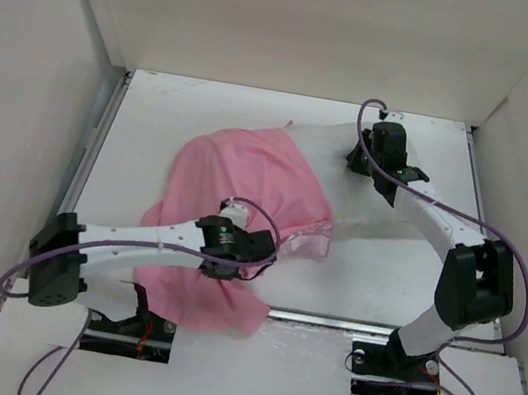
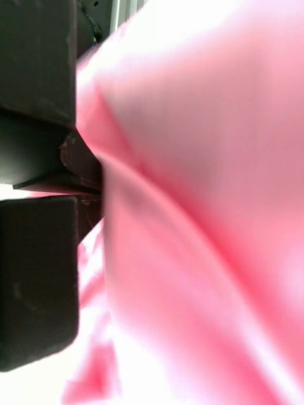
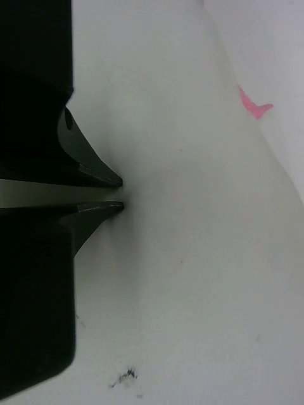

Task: Put the pillow into the pillowcase

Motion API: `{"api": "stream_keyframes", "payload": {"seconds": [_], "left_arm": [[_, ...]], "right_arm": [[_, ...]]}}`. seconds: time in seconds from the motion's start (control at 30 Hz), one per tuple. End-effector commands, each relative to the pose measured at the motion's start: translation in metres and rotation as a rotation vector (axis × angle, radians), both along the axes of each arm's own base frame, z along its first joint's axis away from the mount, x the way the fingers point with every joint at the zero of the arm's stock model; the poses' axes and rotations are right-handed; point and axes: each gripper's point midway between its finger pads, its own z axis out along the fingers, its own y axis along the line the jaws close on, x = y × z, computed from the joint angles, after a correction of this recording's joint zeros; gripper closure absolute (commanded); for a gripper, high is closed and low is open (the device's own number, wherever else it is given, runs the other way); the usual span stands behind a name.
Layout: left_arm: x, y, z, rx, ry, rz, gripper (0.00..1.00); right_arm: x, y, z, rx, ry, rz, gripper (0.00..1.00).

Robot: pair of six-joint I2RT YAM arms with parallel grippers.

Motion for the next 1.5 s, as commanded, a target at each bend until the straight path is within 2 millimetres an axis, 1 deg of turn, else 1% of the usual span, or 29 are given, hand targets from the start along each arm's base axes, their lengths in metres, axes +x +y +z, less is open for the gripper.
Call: {"api": "stream_keyframes", "payload": {"seconds": [0.0,0.17,0.2,0.23,0.27,0.3,0.33,0.37,0.4,0.43,0.47,0.5,0.57,0.6,0.63,0.73,0.8,0.83,0.93,0.97,1.03,1.07,1.1,1.23,1.27,1.3,1.4,1.43,1.47], "left_arm": [[0.008,0.031,0.015,-0.012,-0.06,0.139,1.0],[0.051,0.03,0.044,-0.142,-0.202,0.199,1.0],[0.06,0.03,0.05,-0.152,-0.224,0.204,0.95],[0.068,0.03,0.055,-0.161,-0.239,0.204,0.89],[0.085,0.039,0.057,-0.133,-0.277,0.223,0.88],[0.096,0.041,0.062,-0.14,-0.297,0.224,0.87],[0.106,0.045,0.062,-0.124,-0.307,0.22,0.83],[0.125,0.057,0.06,-0.108,-0.323,0.268,0.79],[0.137,0.066,0.062,-0.078,-0.337,0.271,0.8],[0.15,0.073,0.069,-0.065,-0.363,0.294,0.8],[0.162,0.083,0.072,-0.05,-0.381,0.329,0.8],[0.181,0.102,0.075,-0.036,-0.409,0.406,0.78],[0.204,0.123,0.093,-0.026,-0.463,0.436,0.57],[0.22,0.142,0.102,-0.047,-0.503,0.488,0.26],[0.227,0.149,0.106,-0.067,-0.509,0.49,0.13],[0.248,0.181,0.126,-0.133,-0.569,0.527,0.0],[0.254,0.191,0.126,-0.171,-0.577,0.54,0.0],[0.258,0.204,0.13,-0.189,-0.605,0.562,0.0],[0.259,0.219,0.1,-0.211,-0.528,0.602,0.0],[0.257,0.231,0.075,-0.201,-0.463,0.66,0.0],[0.257,0.235,0.051,-0.206,-0.398,0.686,0.0],[0.256,0.239,0.033,-0.193,-0.36,0.701,0.0],[0.259,0.232,0.026,-0.234,-0.345,0.693,0.0],[0.265,0.226,-0.002,-0.286,-0.313,0.707,0.0],[0.264,0.229,-0.009,-0.267,-0.3,0.717,0.0],[0.263,0.229,-0.024,-0.255,-0.26,0.723,0.0],[0.261,0.238,-0.042,-0.194,-0.226,0.75,0.0],[0.258,0.239,-0.055,-0.174,-0.192,0.758,0.0],[0.261,0.24,-0.058,-0.172,-0.185,0.758,0.0]], "right_arm": [[0.031,-0.046,0.014,-0.038,-0.055,-0.179,0.79],[0.058,-0.079,0.015,-0.068,-0.065,-0.252,0.79],[0.065,-0.091,0.019,-0.059,-0.074,-0.272,0.79],[0.07,-0.099,0.014,-0.056,-0.063,-0.28,0.79],[0.073,-0.106,0.014,-0.059,-0.063,-0.285,0.79],[0.077,-0.12,0.014,-0.063,-0.063,-0.303,0.79],[0.083,-0.124,0.02,-0.054,-0.076,-0.306,0.79],[0.086,-0.13,0.02,-0.066,-0.078,-0.31,0.79],[0.087,-0.128,0.015,-0.062,-0.068,-0.299,0.79],[0.092,-0.132,0.027,-0.057,-0.092,-0.309,0.79],[0.093,-0.132,0.021,-0.06,-0.081,-0.309,0.79],[0.096,-0.132,0.019,-0.06,-0.079,-0.309,0.79],[0.102,-0.137,0.022,-0.058,-0.088,-0.318,0.79],[0.101,-0.137,0.012,-0.064,-0.063,-0.317,0.79],[0.102,-0.14,0.015,-0.067,-0.063,-0.313,0.79],[0.102,-0.143,0.015,-0.07,-0.062,-0.306,0.79],[0.101,-0.143,0.02,-0.068,-0.071,-0.306,0.79],[0.101,-0.144,0.02,-0.076,-0.071,-0.302,0.79],[0.102,-0.139,0.026,-0.066,-0.089,-0.269,0.79],[0.102,-0.136,0.026,-0.059,-0.088,-0.257,0.79],[0.102,-0.136,0.026,-0.067,-0.088,-0.253,0.79],[0.102,-0.136,0.026,-0.067,-0.088,-0.253,0.78],[0.102,-0.136,0.026,-0.067,-0.088,-0.253,0.78],[0.102,-0.137,0.026,-0.075,-0.089,-0.248,0.78],[0.102,-0.137,0.026,-0.075,-0.089,-0.248,0.78],[0.102,-0.137,0.026,-0.075,-0.089,-0.248,0.78],[0.1,-0.135,0.024,-0.072,-0.079,-0.24,0.78],[0.1,-0.135,0.024,-0.072,-0.079,-0.24,0.78],[0.102,-0.135,0.028,-0.07,-0.088,-0.24,0.78]]}}
